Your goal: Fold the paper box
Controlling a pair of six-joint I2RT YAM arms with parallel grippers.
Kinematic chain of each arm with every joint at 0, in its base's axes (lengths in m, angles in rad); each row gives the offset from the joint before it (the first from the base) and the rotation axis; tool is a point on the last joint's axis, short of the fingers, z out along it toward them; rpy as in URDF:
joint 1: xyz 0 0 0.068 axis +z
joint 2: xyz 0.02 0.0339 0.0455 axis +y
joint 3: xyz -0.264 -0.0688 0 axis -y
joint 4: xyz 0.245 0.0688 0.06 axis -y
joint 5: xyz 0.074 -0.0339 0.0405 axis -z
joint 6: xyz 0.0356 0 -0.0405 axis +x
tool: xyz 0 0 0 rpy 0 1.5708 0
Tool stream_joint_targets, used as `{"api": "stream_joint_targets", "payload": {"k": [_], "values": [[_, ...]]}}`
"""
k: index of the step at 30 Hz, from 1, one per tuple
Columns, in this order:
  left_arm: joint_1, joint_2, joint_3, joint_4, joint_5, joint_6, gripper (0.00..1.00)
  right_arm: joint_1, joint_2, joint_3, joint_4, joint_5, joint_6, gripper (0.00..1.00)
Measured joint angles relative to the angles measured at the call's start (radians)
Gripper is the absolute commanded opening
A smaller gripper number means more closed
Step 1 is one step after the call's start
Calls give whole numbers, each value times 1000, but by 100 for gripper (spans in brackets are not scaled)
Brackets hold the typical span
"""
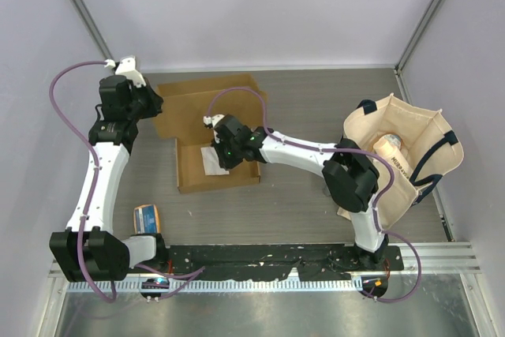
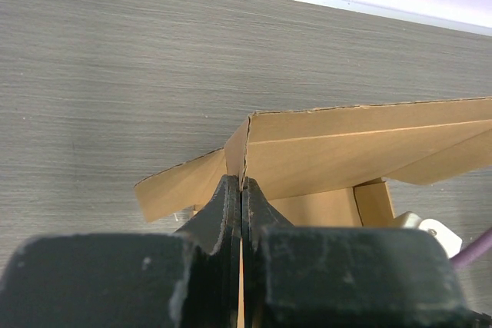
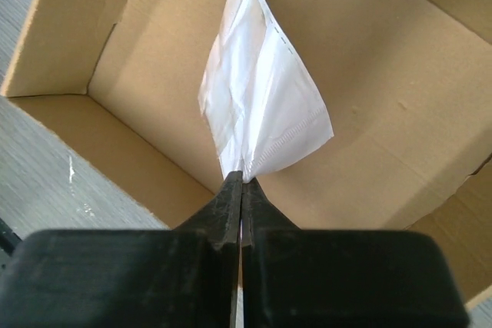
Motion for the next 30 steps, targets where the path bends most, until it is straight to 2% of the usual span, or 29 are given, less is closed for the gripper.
{"api": "stream_joint_targets", "payload": {"k": [1, 4, 10, 13, 17, 22, 25, 30], "values": [[1, 0, 0, 0, 2, -2, 0, -2, 8, 6, -3, 2, -8, 11], [4, 0, 0, 0, 5, -11, 0, -9, 17, 9, -10, 48, -18, 45], [5, 0, 0, 0, 10, -16, 0, -21, 4, -21, 3, 168, -34, 63], [5, 0, 0, 1, 14, -16, 0, -28, -82, -124, 17, 223, -60, 66], [6, 0, 0, 1, 20, -19, 0, -73, -307, -307, 73, 245, -108, 67], [11, 0, 0, 3, 27, -22, 0, -308, -533, -452, 266, 161, -131, 72], [12, 0, 0, 7, 29, -23, 0, -421, -557, -490, 387, 110, -154, 72], [12, 0, -5, 16, 30, -23, 0, -425, -502, -502, 525, -21, -212, 71]]}}
